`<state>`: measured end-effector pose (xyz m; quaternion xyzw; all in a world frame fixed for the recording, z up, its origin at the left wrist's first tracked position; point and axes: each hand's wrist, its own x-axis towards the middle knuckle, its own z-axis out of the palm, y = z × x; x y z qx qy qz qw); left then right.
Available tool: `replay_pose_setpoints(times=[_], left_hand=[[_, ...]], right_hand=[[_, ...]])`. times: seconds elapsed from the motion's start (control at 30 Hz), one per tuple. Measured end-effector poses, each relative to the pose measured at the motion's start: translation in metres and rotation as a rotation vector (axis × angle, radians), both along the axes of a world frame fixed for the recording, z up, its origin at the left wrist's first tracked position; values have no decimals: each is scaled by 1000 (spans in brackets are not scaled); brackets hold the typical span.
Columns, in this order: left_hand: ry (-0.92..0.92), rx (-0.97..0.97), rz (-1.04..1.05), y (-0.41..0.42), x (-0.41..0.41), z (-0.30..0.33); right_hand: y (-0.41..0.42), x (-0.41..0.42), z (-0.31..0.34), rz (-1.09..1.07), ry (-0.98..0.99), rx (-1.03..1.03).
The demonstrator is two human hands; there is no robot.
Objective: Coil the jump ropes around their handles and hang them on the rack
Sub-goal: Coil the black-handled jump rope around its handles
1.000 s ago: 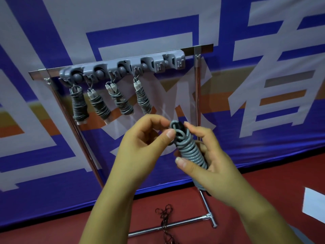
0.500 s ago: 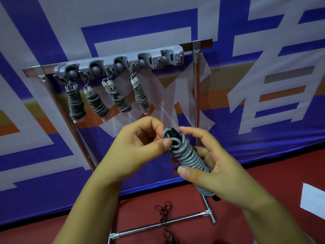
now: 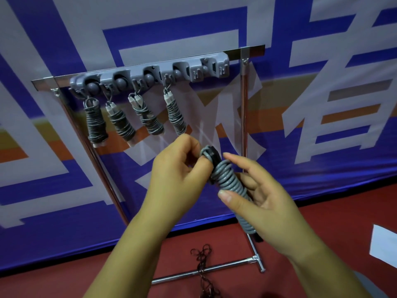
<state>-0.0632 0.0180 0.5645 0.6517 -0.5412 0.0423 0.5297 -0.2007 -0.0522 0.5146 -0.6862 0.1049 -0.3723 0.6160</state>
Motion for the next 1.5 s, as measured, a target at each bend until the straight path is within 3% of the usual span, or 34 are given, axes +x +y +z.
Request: replay_pose_setpoints(times=[0.2, 0.3, 0.47, 0.67, 0.8, 1.0, 1.4, 1.5], left_hand=[[84, -115, 77, -3, -12, -7], [231, -78, 73, -4, -10, -12], [505, -68, -133, -1, -5, -9], [333, -92, -46, -1, -6, -5], [251, -107, -30, 1, -9, -5], [-53, 1, 1, 3, -10, -5], [-148, -20, 2, 11, -11, -4], [-98, -20, -58, 11, -12, -2]], right_hand=[[1, 2, 1, -32, 36, -49], [1, 1, -2, -100, 62, -116], [-2, 0, -2, -95, 52, -127], [5, 1, -5, -140, -101, -77], [8, 0, -6, -156, -77, -151], [-9, 3, 12, 9, 2, -20], [-9, 14, 7, -44, -133, -26], [-8, 15, 6, -97, -169, -29]])
